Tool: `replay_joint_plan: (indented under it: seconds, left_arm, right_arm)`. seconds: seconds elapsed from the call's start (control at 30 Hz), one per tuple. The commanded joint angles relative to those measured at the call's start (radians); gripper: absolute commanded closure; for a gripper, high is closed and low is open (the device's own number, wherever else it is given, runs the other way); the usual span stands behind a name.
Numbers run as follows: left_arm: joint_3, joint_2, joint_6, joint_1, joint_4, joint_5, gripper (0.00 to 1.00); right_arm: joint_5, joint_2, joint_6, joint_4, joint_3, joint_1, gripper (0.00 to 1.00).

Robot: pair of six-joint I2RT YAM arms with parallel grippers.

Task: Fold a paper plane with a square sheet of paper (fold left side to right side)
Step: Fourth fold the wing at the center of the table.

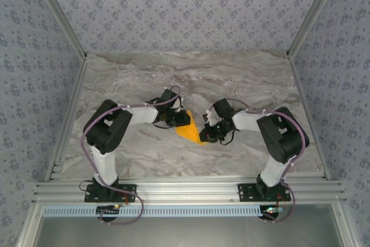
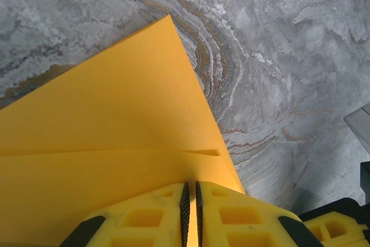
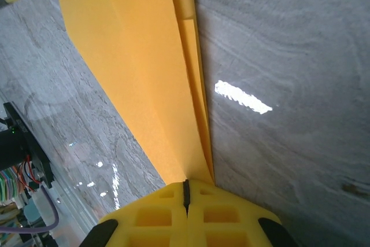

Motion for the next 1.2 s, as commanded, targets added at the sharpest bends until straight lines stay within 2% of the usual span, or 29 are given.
replay_joint_plan:
  seconds: [0.0, 0.33, 0.7, 1.03, 1.17]
  left_arm:
    - [-0.029, 0.038, 0.013, 0.030, -0.039, -0.095, 0.87]
    - [-0.042, 0.037, 0.016, 0.045, -0.033, -0.091, 0.87]
    - [-0.058, 0.016, 0.006, 0.041, -0.007, -0.074, 0.86]
    - [-0.057, 0.002, -0.003, 0.025, 0.005, -0.063, 0.86]
    - [-0.051, 0.005, -0.004, 0.019, 0.005, -0.061, 0.86]
  right_arm:
    - [0.153, 0.025, -0.034, -0.243, -0.087, 0.008, 1.00]
    - [0.129, -0.052, -0.054, -0.299, -0.126, 0.011, 1.00]
    - [0.018, -0.210, 0.021, -0.257, 0.045, 0.012, 1.00]
    - [0.096, -0.011, 0.170, -0.007, 0.129, 0.042, 1.00]
    - [0.105, 0.046, 0.183, 0.013, 0.166, 0.063, 1.00]
